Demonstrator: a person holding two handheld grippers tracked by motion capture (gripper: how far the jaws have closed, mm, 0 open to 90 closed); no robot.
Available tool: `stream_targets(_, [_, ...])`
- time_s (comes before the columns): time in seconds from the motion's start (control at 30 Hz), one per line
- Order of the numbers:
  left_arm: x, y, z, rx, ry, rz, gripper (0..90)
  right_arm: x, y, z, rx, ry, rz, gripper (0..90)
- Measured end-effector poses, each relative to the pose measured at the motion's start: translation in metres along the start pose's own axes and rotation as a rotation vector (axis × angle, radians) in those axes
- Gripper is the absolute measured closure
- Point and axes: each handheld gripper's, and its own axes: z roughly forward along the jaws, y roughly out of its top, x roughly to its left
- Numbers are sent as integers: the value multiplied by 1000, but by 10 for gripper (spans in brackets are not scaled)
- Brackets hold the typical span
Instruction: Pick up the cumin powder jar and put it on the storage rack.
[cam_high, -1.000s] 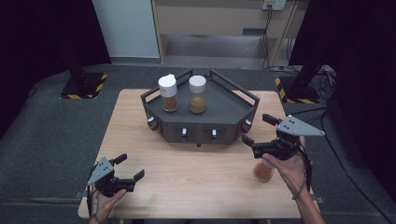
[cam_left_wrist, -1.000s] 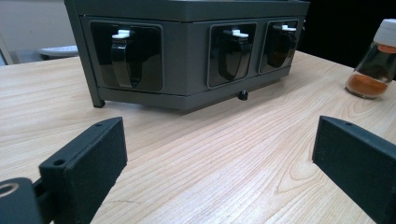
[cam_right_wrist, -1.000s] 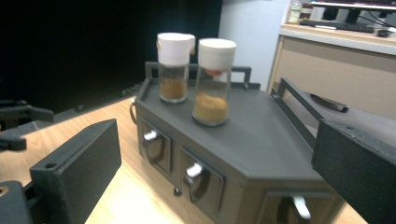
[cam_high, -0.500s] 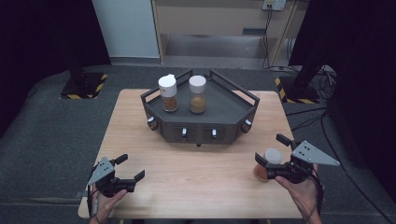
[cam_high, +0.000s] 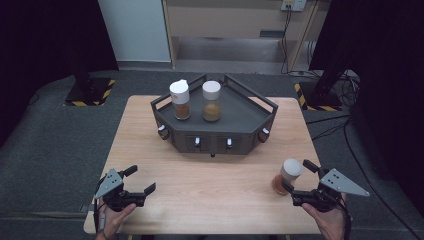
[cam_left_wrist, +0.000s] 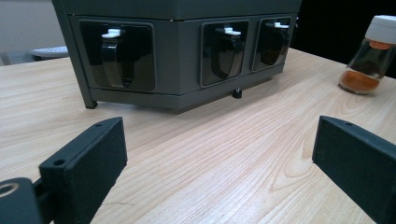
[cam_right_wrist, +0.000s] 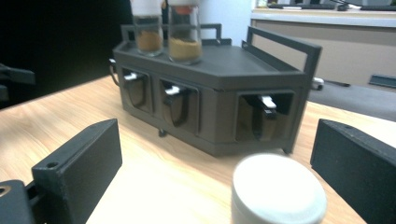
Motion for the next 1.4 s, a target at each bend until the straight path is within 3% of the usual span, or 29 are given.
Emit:
stream_targets(0.3, [1,0,0,0,-12,6,20,4,-20,-4,22,-51,28,25])
stream_targets(0.47, [0,1,-2,8,-9,8,19,7,-24,-7,33,-69,17,25])
stream_targets(0.77, [-2,1,-6,13,-16,16,20,1,-34,-10,51,-74,47,28])
stream_targets(1.13, [-2,2,-7,7,-43,53,24,0,-38,-11,60,-65,24,29])
stream_targets(1.4, [-2,1,-8,3,-37,43,24,0,-38,-12,67,-70,39,27])
